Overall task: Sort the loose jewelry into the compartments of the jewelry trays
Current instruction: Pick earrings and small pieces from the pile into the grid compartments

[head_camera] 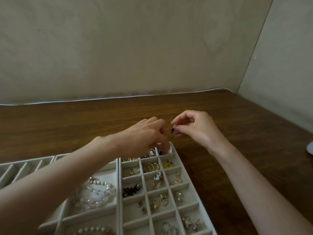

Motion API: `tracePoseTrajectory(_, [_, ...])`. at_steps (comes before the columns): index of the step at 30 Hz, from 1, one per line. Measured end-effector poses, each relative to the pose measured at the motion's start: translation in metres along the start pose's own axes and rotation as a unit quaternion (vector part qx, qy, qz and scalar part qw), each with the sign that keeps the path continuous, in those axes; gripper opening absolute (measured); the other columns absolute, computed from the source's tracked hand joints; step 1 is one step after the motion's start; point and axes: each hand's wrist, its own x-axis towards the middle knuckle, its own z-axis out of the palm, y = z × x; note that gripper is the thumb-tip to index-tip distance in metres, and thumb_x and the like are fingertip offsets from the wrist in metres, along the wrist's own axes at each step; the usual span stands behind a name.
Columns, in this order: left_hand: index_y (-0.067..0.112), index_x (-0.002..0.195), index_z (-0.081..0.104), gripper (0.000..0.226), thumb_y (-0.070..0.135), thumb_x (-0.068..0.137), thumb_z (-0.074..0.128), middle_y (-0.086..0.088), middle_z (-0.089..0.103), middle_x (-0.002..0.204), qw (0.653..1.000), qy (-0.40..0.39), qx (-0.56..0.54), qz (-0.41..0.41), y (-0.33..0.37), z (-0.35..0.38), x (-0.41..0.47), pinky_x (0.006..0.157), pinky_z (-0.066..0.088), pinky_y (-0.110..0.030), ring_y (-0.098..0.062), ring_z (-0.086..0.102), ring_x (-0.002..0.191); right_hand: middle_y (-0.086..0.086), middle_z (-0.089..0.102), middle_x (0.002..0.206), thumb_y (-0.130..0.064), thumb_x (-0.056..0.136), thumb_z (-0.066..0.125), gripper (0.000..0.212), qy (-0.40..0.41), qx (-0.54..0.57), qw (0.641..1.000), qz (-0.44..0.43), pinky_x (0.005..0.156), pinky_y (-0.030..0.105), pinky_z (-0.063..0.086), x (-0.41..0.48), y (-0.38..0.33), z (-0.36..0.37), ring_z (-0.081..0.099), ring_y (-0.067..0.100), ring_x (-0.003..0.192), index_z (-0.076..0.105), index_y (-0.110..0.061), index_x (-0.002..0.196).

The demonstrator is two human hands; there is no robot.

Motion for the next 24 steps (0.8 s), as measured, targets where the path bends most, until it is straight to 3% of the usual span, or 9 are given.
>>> tracePoseTrajectory(4, [0.042,0.105,0.061,0.03,0.017,0.092,0.052,0.016,0.032,0.103,1.0,0.017,-0.013,0.01,-0.004,-0.001,0.0,0.083,0.023,-0.017,0.002,0.022,0.091,0.002,0.069,0.089,-0.001,0.084,0.064,0.015,-0.01,0.009,1.0,0.006,0.076,0.027,0.058,-0.001,0.0,0.0,0.07,0.009,0.078,0.069,-0.013,0.091])
tracePoseTrajectory(12, [0.039,0.106,0.063,0.028,0.018,0.092,0.051,0.016,0.033,0.101,0.999,0.003,-0.035,0.005,-0.005,0.0,-0.001,0.081,0.022,-0.015,0.002,0.023,0.092,0.0,0.07,0.081,-0.008,0.08,0.069,0.009,-0.02,-0.007,1.0,0.008,0.064,0.022,0.054,-0.001,-0.001,-0.002,0.069,0.01,0.071,0.071,-0.015,0.086])
tracePoseTrajectory(17, [0.028,0.1,0.065,0.016,0.021,0.091,0.054,0.011,0.044,0.097,0.99,0.081,-0.102,-0.049,-0.009,0.002,-0.004,0.079,0.034,-0.014,-0.002,0.037,0.092,-0.001,0.07,0.082,-0.006,0.08,0.069,0.011,-0.05,0.011,0.999,0.018,0.067,0.023,0.053,-0.001,0.0,-0.002,0.068,0.01,0.075,0.07,-0.016,0.082])
tracePoseTrajectory(24, [0.022,0.101,0.064,0.016,0.015,0.091,0.053,0.009,0.048,0.095,0.978,0.135,-0.115,-0.11,-0.012,0.002,-0.006,0.079,0.037,-0.02,-0.005,0.041,0.088,-0.01,0.067,0.088,-0.008,0.081,0.068,0.018,-0.135,-0.068,0.988,-0.015,0.095,0.037,0.047,-0.005,-0.007,0.003,0.061,0.006,0.094,0.067,-0.025,0.077])
